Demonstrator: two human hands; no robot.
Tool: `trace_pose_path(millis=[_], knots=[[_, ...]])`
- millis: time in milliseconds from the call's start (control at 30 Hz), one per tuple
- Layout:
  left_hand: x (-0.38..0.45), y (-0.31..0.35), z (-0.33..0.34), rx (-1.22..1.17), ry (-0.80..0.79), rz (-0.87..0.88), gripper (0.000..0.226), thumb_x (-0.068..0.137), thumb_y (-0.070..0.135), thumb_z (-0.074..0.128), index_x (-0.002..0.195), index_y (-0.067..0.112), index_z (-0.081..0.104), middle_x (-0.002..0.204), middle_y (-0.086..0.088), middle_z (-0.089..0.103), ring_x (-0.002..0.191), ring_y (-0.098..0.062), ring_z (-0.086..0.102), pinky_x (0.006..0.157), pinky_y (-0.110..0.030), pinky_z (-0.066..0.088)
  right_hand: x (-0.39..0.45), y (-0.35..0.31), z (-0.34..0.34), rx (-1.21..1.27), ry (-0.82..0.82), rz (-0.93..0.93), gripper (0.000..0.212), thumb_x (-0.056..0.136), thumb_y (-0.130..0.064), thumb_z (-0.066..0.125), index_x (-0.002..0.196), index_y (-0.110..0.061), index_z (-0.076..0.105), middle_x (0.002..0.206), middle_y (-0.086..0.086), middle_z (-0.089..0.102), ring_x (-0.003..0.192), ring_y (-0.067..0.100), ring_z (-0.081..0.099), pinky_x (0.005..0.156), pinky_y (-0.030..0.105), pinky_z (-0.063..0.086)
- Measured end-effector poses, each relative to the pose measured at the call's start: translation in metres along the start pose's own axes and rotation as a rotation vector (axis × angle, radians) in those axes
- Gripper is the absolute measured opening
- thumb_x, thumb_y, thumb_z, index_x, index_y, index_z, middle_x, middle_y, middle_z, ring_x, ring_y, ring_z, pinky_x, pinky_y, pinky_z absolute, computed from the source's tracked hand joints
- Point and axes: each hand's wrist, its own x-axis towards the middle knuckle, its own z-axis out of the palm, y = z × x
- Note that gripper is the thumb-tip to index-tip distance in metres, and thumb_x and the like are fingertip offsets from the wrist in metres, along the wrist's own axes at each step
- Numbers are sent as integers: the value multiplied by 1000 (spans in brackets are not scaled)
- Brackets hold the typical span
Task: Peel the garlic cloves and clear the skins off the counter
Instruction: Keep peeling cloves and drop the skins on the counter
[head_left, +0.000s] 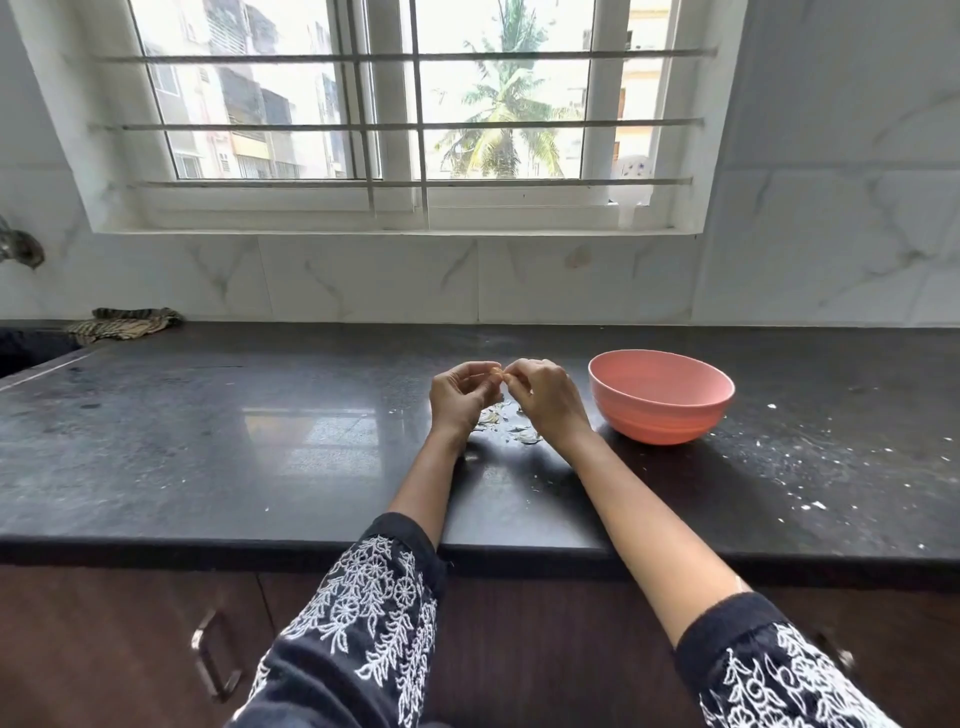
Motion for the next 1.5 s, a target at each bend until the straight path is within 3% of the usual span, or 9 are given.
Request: trace_pose_path(millis=[133, 267, 433, 800, 967, 1200, 1367, 1500], knots=[[-3, 2, 2, -22, -7, 9, 14, 83, -5, 64, 78, 7, 65, 57, 10, 67, 56, 0, 61, 59, -15, 52, 0, 2, 1, -1, -16, -9, 19, 92, -17, 50, 92, -4, 65, 94, 13, 67, 92, 30, 54, 73, 36, 37], [-2, 2, 2, -50, -13, 10, 7, 84, -5, 63, 89, -1, 65, 58, 10, 68, 59, 0, 63, 59, -15, 53, 0, 1, 1, -14, -22, -1, 19, 92, -17, 49, 89, -4, 62, 93, 13, 66, 92, 30, 53, 70, 35, 35], [-2, 1, 2, -63, -31, -10, 14, 85, -3, 62, 77, 8, 65, 61, 7, 68, 62, -3, 65, 64, -20, 56, -2, -3, -1, -21, -5, 33, 18, 91, -20, 50, 90, -7, 63, 94, 9, 66, 94, 26, 53, 67, 31, 31], [-3, 1, 5, -59, -40, -78, 15, 84, -5, 62, 77, 8, 63, 63, -1, 66, 52, -5, 63, 56, -18, 55, -5, -7, -7, -63, 75, 83, 19, 91, -22, 51, 91, -8, 63, 92, 8, 64, 95, 26, 54, 68, 33, 38], [-3, 0, 5, -28, -51, -93, 19, 85, -7, 59, 75, 9, 62, 69, -7, 62, 63, -14, 60, 57, -18, 55, -3, -4, -8, -92, 158, 155, 15, 90, -17, 50, 87, -8, 61, 89, 10, 63, 92, 27, 55, 63, 31, 34], [1, -2, 4, -31, -1, -95, 11, 89, -6, 55, 95, 2, 61, 73, -8, 61, 49, -1, 59, 57, -18, 56, -1, 1, -2, -124, -43, 138, 26, 93, -10, 43, 111, -8, 62, 112, 12, 62, 110, 29, 49, 82, 35, 42], [0, -2, 4, -48, 7, -93, 11, 87, -3, 59, 82, 6, 61, 73, -7, 64, 52, -3, 62, 58, -18, 56, -2, -2, -4, -90, 48, 128, 31, 97, -25, 43, 89, -2, 62, 96, 15, 63, 98, 31, 52, 71, 33, 38], [0, -1, 4, -65, -2, -94, 14, 87, -4, 59, 79, 8, 61, 70, -5, 66, 51, -5, 63, 56, -18, 55, -1, 3, -3, -132, 37, 171, 19, 90, -24, 54, 93, -8, 63, 98, 9, 63, 100, 26, 53, 71, 30, 39]])
